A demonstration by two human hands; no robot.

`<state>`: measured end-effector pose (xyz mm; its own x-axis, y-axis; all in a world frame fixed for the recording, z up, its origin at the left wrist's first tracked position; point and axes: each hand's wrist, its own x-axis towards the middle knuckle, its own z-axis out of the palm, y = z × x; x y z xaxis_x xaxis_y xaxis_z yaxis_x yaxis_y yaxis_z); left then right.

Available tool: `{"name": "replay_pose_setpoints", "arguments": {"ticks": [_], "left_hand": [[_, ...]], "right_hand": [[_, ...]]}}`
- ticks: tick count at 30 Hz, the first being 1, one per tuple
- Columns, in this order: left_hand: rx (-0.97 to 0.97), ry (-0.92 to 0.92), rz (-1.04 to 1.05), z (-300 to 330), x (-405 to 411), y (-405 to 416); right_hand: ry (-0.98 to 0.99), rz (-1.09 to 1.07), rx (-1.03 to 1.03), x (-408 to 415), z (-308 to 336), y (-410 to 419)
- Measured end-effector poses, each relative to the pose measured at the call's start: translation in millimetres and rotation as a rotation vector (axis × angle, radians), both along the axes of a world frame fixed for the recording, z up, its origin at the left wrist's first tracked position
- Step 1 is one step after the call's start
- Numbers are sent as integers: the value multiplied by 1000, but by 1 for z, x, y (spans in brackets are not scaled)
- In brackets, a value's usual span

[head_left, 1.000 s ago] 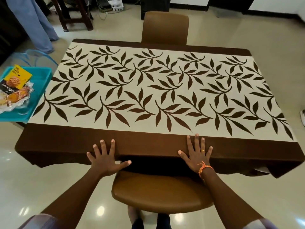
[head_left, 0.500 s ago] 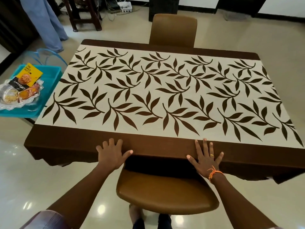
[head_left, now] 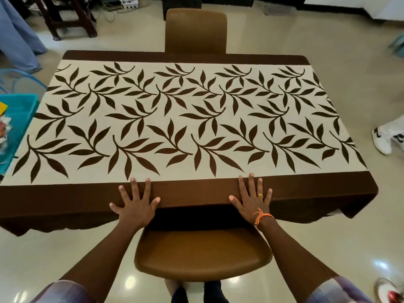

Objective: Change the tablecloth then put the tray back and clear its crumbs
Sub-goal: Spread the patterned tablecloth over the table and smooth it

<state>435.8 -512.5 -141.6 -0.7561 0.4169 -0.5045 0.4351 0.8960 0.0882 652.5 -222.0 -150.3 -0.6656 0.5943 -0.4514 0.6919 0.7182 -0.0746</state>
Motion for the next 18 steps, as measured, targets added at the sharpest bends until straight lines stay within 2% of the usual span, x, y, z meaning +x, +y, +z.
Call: {"name": "replay_pose_setpoints", "arguments": {"ticks": [12, 18], "left_hand": [[-27, -19, 11, 1, 8, -10], [-33, 64, -5, 16, 15, 9]], "right_hand": [[-19, 19, -22, 9, 1, -5], [51, -22, -18, 17, 18, 3]]}}
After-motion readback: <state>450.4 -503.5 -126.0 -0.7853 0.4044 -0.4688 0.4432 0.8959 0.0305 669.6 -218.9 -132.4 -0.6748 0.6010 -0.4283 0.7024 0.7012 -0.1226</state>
